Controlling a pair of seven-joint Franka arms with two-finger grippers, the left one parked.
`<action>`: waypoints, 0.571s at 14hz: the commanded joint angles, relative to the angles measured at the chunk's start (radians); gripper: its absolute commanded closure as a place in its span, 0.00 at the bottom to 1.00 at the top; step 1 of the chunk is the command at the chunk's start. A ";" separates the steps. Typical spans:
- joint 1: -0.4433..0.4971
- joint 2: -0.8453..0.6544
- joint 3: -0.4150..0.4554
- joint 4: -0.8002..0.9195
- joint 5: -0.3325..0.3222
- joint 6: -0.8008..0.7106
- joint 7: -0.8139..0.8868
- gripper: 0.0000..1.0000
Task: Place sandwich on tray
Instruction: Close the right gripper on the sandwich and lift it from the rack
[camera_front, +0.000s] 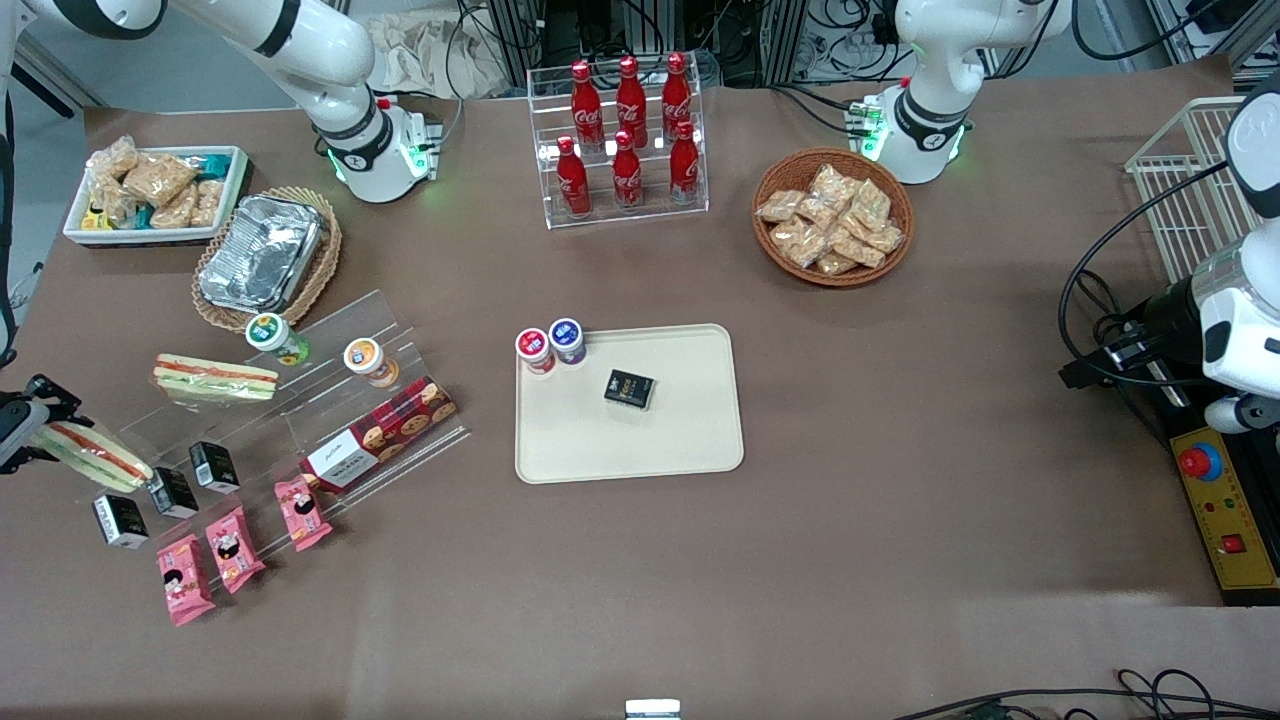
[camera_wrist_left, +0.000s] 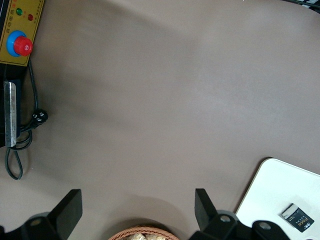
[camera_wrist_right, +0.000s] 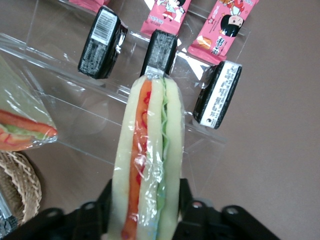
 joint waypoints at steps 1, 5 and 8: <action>-0.002 0.002 0.005 0.016 -0.012 -0.001 -0.015 0.78; 0.004 -0.012 0.012 0.107 -0.009 -0.080 -0.018 0.84; 0.060 -0.026 0.015 0.185 -0.010 -0.143 -0.015 0.84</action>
